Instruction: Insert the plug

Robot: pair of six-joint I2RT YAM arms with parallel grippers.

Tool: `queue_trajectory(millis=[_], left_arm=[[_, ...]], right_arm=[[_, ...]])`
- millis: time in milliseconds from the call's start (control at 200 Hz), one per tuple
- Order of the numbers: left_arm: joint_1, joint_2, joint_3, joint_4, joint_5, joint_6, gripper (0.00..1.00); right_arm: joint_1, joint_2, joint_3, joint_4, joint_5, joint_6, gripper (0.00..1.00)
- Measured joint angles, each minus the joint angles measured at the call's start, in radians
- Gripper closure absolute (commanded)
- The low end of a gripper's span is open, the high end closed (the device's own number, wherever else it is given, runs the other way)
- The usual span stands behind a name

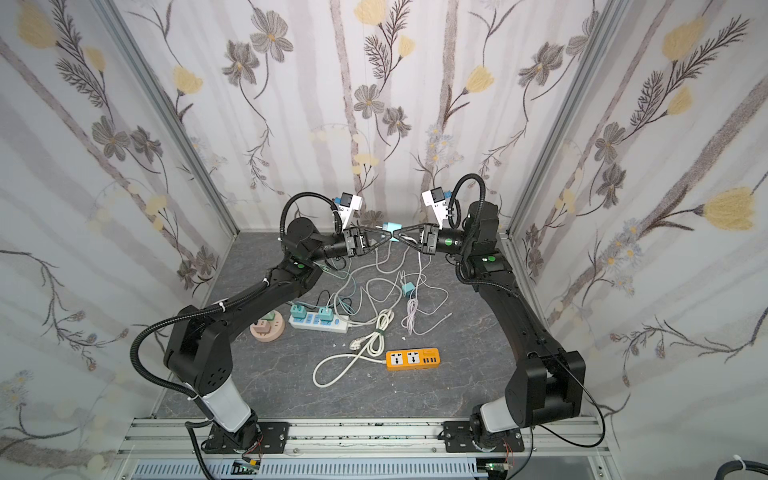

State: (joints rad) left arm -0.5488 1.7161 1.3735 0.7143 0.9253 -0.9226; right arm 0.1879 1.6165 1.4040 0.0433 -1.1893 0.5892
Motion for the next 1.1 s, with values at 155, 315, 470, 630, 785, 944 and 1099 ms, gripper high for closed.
queue_trajectory(millis=[155,315,470,630,785,944,1099], left_arm=[[0.011,-0.153,-0.064,-0.365,-0.203,0.284,0.00],[0.011,-0.278,-0.140,-0.626,-0.481,0.518,0.00],[0.018,-0.364,-0.198,-0.762,-0.673,0.653,0.00],[0.026,-0.418,-0.241,-0.805,-0.787,0.729,0.00],[0.033,-0.438,-0.259,-0.807,-0.844,0.765,0.00],[0.035,-0.436,-0.267,-0.810,-0.869,0.775,0.00],[0.039,-0.435,-0.270,-0.815,-0.871,0.785,0.00]], right_arm=[[-0.024,-0.069,0.151,-0.494,0.169,-0.519,1.00],[-0.027,-0.076,0.160,-0.850,0.551,-0.929,1.00],[-0.126,-0.016,0.401,-1.081,0.864,-1.142,1.00],[-0.269,0.079,0.729,-1.139,1.000,-1.233,1.00],[-0.255,0.106,0.809,-1.152,1.046,-1.290,1.00],[-0.141,0.064,0.523,-1.175,1.060,-1.366,1.00],[-0.061,0.024,0.214,-1.213,1.048,-1.404,1.00]])
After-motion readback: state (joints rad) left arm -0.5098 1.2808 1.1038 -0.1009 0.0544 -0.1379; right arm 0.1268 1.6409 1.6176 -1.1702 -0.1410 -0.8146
